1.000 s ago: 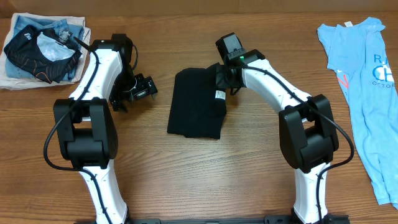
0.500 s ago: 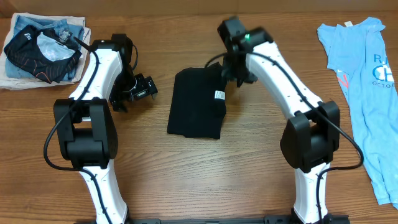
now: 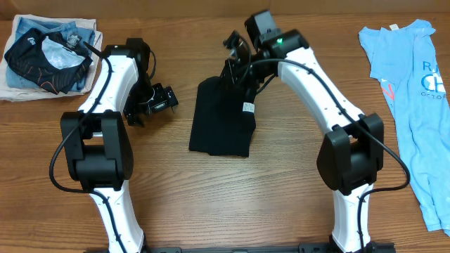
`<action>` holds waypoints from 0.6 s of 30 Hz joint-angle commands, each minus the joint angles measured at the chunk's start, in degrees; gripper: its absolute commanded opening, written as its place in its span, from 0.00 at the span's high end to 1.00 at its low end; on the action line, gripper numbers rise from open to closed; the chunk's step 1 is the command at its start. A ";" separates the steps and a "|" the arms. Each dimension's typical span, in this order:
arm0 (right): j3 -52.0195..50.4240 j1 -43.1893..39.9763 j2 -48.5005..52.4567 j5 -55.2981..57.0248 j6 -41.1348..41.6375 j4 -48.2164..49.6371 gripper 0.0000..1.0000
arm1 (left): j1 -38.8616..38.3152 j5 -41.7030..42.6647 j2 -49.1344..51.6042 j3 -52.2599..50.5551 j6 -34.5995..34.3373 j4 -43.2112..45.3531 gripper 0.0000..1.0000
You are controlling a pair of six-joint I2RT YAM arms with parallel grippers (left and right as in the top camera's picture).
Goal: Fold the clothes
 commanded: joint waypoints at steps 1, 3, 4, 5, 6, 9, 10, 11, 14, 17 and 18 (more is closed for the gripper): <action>-5.90 -0.31 3.23 -15.34 -2.49 4.11 0.91 | -0.39 0.00 -0.04 -0.55 0.72 -0.07 0.00; -9.42 -0.50 5.44 -19.30 -2.43 7.45 0.90 | -0.39 0.00 -0.04 -0.55 0.87 -0.20 0.00; -10.62 -0.55 6.56 -20.79 -2.19 8.59 0.89 | -0.39 0.00 -0.04 -0.55 0.87 -0.20 0.00; -11.93 -0.59 7.89 -21.99 -1.11 9.94 0.89 | -0.39 0.02 -0.04 -0.55 0.85 -0.17 0.00; -13.11 -0.61 9.14 -22.67 0.02 11.32 0.89 | -0.39 0.00 -0.04 -0.55 0.85 -0.15 0.00; -15.17 -0.74 12.79 -23.45 3.82 14.29 0.87 | -0.39 0.00 -0.04 -0.55 0.85 -0.17 0.00; -15.28 -0.92 13.81 -23.45 4.92 14.49 0.87 | -0.39 0.00 -0.04 -0.55 0.87 -0.20 0.00; -15.28 -1.27 14.86 -23.61 6.45 14.53 0.87 | -0.39 0.00 -0.04 -0.55 0.87 -0.22 0.00; -15.17 -2.86 15.37 -24.26 8.00 14.23 0.96 | -0.39 0.00 -0.04 -0.55 0.90 -0.24 0.00; -14.71 -4.63 12.76 -24.68 7.89 12.79 0.96 | -0.39 0.00 -0.04 -0.55 0.90 -0.26 0.00; -14.64 -5.20 11.23 -24.68 7.89 12.57 0.96 | -0.39 -0.02 -0.04 -0.55 0.92 -0.26 0.00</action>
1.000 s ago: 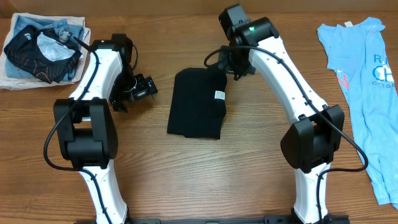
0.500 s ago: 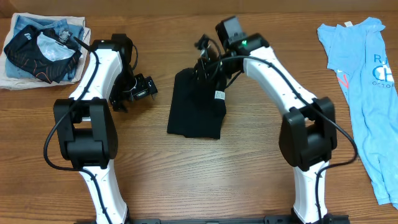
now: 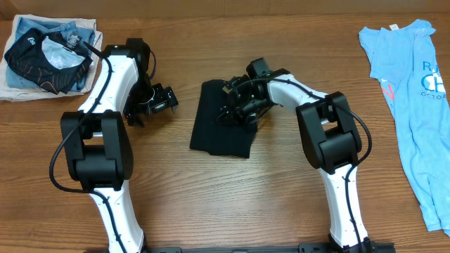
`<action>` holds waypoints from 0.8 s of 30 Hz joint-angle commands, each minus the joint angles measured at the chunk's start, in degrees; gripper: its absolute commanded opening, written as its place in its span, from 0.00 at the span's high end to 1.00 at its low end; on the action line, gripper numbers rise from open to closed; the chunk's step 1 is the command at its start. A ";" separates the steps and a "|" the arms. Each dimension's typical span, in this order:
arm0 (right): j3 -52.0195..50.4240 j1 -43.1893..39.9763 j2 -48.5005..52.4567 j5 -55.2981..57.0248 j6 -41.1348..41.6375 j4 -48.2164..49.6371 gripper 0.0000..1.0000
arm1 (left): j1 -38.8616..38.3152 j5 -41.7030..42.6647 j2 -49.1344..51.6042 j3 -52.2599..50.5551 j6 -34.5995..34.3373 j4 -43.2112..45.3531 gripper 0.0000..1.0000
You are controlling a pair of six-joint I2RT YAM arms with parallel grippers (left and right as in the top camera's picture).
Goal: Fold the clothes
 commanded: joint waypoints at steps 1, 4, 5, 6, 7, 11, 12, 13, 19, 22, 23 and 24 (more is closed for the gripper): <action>0.02 -2.89 -4.13 0.42 2.27 -0.63 0.96 | -0.39 -0.02 -0.04 -0.55 0.92 -0.04 0.00; 0.52 -4.13 -9.09 0.48 2.36 0.24 0.93 | -0.39 -0.04 -0.04 -0.55 0.92 0.00 0.00; 0.59 -4.50 -10.43 0.46 2.51 0.94 0.90 | -0.39 -0.04 -0.04 -0.55 0.90 0.02 0.00; 0.59 -4.85 -11.78 0.59 2.89 1.92 0.85 | -0.39 -0.02 -0.04 -0.55 0.90 0.02 0.00; 0.59 -5.09 -12.81 0.79 3.65 3.06 0.77 | -0.39 -0.02 -0.04 -0.55 0.87 0.07 0.00; 0.55 -5.55 -13.49 1.79 4.74 5.60 0.56 | -0.39 -0.02 -0.04 -0.55 0.87 0.26 0.00; 0.55 -5.53 -13.16 2.71 4.72 5.46 0.55 | -0.39 -0.02 -0.04 -0.55 0.87 0.24 0.00; 0.48 -5.53 -12.87 3.91 4.72 5.14 0.54 | -0.39 -0.02 -0.04 -0.55 0.87 0.24 0.00; -0.76 -4.24 -8.35 8.63 4.48 0.98 0.52 | -0.39 -0.02 -0.04 -0.55 0.90 0.24 0.00; -3.04 -3.45 -5.92 8.63 4.52 0.61 0.53 | -0.39 0.00 -0.04 -0.55 0.90 0.24 0.00; -3.82 -3.37 -5.55 8.68 4.50 0.59 0.53 | -0.39 0.00 -0.04 -0.55 0.90 0.24 0.00; -4.79 -3.28 -5.40 9.01 4.46 0.63 0.55 | -0.39 0.00 -0.04 -0.55 0.92 0.24 0.00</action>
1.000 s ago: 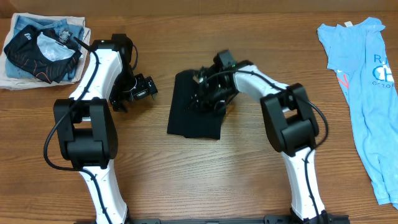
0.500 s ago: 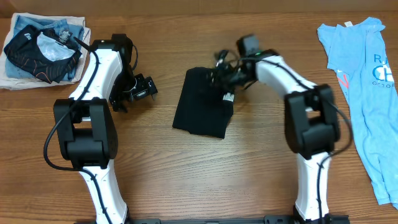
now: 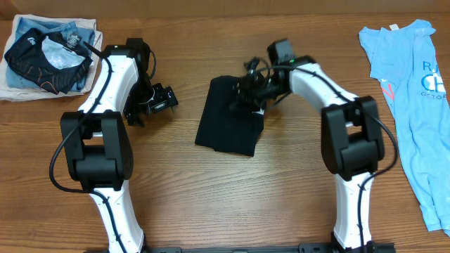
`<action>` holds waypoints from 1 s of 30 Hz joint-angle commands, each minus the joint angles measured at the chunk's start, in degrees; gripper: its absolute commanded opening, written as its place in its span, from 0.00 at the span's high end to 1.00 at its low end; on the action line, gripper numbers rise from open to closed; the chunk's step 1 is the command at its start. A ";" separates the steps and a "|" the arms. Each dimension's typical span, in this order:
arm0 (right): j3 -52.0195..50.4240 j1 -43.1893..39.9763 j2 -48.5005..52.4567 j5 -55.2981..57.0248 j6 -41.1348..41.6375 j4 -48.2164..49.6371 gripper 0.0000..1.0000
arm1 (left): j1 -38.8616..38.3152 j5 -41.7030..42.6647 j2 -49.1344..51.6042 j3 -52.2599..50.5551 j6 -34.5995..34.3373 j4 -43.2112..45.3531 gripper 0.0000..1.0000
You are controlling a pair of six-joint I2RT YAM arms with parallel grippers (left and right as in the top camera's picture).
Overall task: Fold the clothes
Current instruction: 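Grasp the folded black shirt's left side with the left gripper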
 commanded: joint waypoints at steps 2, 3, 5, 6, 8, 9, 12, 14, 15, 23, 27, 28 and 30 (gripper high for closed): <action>-3.56 0.87 1.97 3.93 0.13 -0.22 0.63 | -0.39 0.09 -0.04 -0.55 0.92 0.15 0.00; -3.50 0.87 1.95 4.68 0.26 -0.33 0.67 | -0.39 0.31 -0.04 -0.55 1.29 0.31 0.00; -2.82 0.87 1.40 4.85 0.37 -0.85 0.73 | -0.39 1.88 -0.04 -0.55 3.56 1.42 0.00; -2.34 0.79 0.79 5.33 0.35 -1.36 0.73 | -0.39 3.23 -0.04 -0.55 5.20 2.03 0.00; -1.14 0.46 -1.60 9.01 0.35 -3.21 0.72 | -0.39 5.95 -0.04 -0.55 8.07 3.02 0.00; -0.48 0.35 -3.08 11.74 0.35 -4.52 0.71 | -0.39 6.93 -0.04 -0.55 9.05 3.34 0.00; 2.56 0.28 -10.05 24.30 0.02 -9.97 0.55 | -0.39 8.63 -0.04 -0.55 10.43 4.83 0.00; 4.79 0.46 -15.04 32.30 -0.11 -13.64 0.39 | -0.39 11.37 -0.04 -0.55 12.41 6.38 0.00; 5.40 0.52 -16.59 34.45 -0.11 -14.60 0.26 | -0.39 13.40 -0.04 -0.55 13.68 7.10 0.00; 5.99 -1.70 -26.82 43.21 1.57 -19.15 0.00 | -1.62 28.76 0.07 -0.55 23.67 10.45 0.00; 5.60 -2.89 -26.45 44.00 1.40 -21.31 0.00 | -3.72 30.29 0.79 -0.94 23.65 11.91 0.00; 5.42 -2.93 -26.45 44.22 1.40 -21.31 0.00 | -4.35 31.82 1.05 -1.27 23.67 12.83 0.00; 5.22 -2.91 -26.45 44.52 1.40 -21.31 0.00 | -5.70 34.45 1.51 -1.95 23.63 14.73 0.00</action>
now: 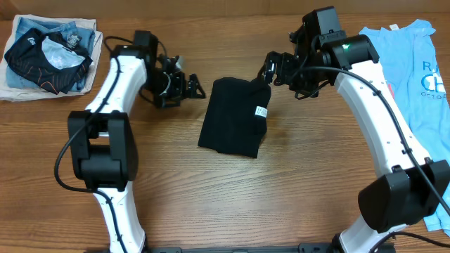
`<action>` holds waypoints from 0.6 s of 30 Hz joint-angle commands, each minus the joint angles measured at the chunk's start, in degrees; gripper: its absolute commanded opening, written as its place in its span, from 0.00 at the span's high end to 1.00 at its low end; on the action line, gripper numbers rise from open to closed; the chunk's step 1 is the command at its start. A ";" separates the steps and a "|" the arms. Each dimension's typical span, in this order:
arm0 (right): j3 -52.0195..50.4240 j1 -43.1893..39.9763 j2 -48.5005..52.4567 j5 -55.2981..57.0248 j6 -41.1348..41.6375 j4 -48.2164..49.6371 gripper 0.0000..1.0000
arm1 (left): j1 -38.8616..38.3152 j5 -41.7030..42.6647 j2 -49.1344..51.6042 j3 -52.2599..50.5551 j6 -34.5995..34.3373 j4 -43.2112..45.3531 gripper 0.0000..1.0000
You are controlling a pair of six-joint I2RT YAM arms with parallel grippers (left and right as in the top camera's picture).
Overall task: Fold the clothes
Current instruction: 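Grasp the folded black shirt's left side with the left gripper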
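Observation:
A black garment [230,121], folded into a rectangle with a white tag [261,111] on its right side, lies at the table's middle. My right gripper [269,70] hovers at its far right corner; the overhead view does not show whether its fingers touch or hold the cloth. My left gripper [195,89] points right, just short of the garment's far left corner, with its fingers apart and nothing between them.
A stack of folded clothes [48,53] sits at the far left corner. A light blue T-shirt [415,105] lies spread along the right edge of the wooden table [232,197]. Both arm bases stand at the near edge.
My right arm has drawn back to the right and risen, its gripper now at the garment's far right corner. My left gripper has moved right, close to the garment's far left corner.
At first my right gripper held the black garment's far end lifted while the left arm rested off to the left. Then the right gripper was low on the flattened garment, twice. Now the garment lies folded and both grippers are at its far corners.

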 commanded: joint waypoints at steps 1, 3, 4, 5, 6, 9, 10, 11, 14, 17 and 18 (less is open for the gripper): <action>-0.52 -0.07 0.61 2.23 0.28 0.11 0.00 | -3.21 7.32 1.90 -1.90 2.25 3.06 0.00; -0.52 -0.07 0.61 2.40 0.31 0.11 0.00 | -4.42 7.23 2.82 -2.21 1.14 4.35 0.00; -0.52 -0.07 0.61 2.56 0.28 0.13 0.00 | -4.90 7.26 3.37 -2.23 0.96 4.79 0.00; -0.52 -0.11 0.61 2.73 0.28 0.13 0.00 | -5.22 7.28 4.11 -2.23 0.92 5.16 0.00; -0.57 -0.11 0.61 3.19 0.28 0.11 0.00 | -5.44 7.28 4.76 -2.23 0.55 5.40 0.00; -0.90 -0.11 0.61 4.15 0.28 0.02 0.00 | -5.44 9.29 8.24 -2.23 -0.04 5.79 0.00; -0.96 -0.11 0.61 4.22 0.28 0.02 0.00 | -5.33 10.12 9.11 -2.23 -0.02 5.77 0.00; -0.96 -0.11 0.61 4.39 0.28 -0.09 0.00 | -5.22 10.23 9.99 -2.23 -0.04 5.75 0.00; -0.96 -0.11 0.61 4.76 0.28 -0.09 0.00 | -5.25 11.58 12.41 -2.23 -0.04 5.51 0.01; -0.96 -0.11 0.61 4.76 0.28 0.04 0.00 | -5.44 12.39 14.62 -2.23 -0.61 4.96 0.05; -0.96 -0.11 0.61 4.74 0.31 0.09 0.00 | -5.49 13.09 15.23 -2.23 -1.29 4.94 0.11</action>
